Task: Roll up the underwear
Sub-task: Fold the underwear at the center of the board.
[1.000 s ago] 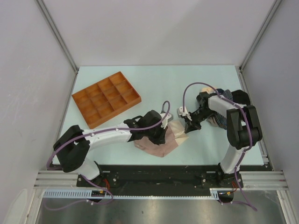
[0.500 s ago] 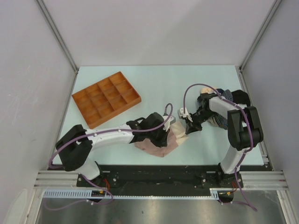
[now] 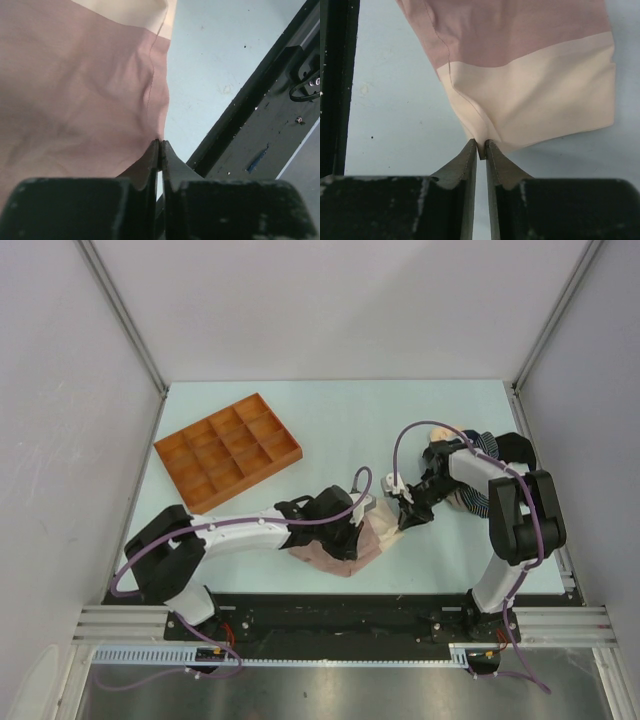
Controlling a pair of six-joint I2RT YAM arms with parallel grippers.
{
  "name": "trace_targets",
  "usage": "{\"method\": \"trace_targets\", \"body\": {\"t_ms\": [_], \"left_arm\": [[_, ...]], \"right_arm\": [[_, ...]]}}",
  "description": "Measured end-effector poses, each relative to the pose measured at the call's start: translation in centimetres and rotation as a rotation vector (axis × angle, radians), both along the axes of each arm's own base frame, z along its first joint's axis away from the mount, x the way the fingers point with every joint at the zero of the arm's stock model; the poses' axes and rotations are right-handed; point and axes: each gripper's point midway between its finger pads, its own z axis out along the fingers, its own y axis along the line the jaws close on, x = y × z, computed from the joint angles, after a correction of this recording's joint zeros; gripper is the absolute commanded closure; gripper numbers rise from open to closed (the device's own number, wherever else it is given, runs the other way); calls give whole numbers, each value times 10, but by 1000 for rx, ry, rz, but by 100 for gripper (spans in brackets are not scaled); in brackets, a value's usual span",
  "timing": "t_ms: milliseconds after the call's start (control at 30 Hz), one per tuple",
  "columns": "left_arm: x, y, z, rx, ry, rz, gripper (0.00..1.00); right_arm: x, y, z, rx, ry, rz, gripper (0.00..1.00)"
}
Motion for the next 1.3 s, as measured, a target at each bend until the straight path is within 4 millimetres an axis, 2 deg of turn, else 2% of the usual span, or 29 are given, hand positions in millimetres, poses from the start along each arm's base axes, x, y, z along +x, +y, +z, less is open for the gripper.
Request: {"method": "trace_targets", "body": {"t_ms": [33,67,300,500,567,733,833,933,1067,1167,1300], "left_arm": [[-1,1,-2,3,6,0,81],[-3,1,-4,6,13,1,72],[-13,4,-12,6,59,-5,57],[-19,8,-9,-16,69,-5,53],[-18,11,1,-37,45,6,55],[-4,24,38,-113,-66,99,58],[9,40,45,-143,-101,213,60],[22,61,31,-133,-93,331,61],[30,93,-4,-65,-56,472,61],[36,107,-18,-42,-52,535,60],[46,114,-25,-44,-64,590,59]], "right_arm": [[-1,0,0,-2,0,0,79],[-1,-1,0,-4,1,0,78],[-3,-7,0,-15,-3,-11,68],[2,-15,14,-6,-45,-38,67],[1,-15,17,-2,-52,-41,69],[-1,-8,24,17,-55,-42,82],[-2,5,23,9,-55,-32,84],[1,18,19,-18,-83,-15,86],[2,28,5,-95,-127,7,86],[-2,27,-10,-162,-144,21,86],[-8,19,-30,-241,-141,27,87]]}}
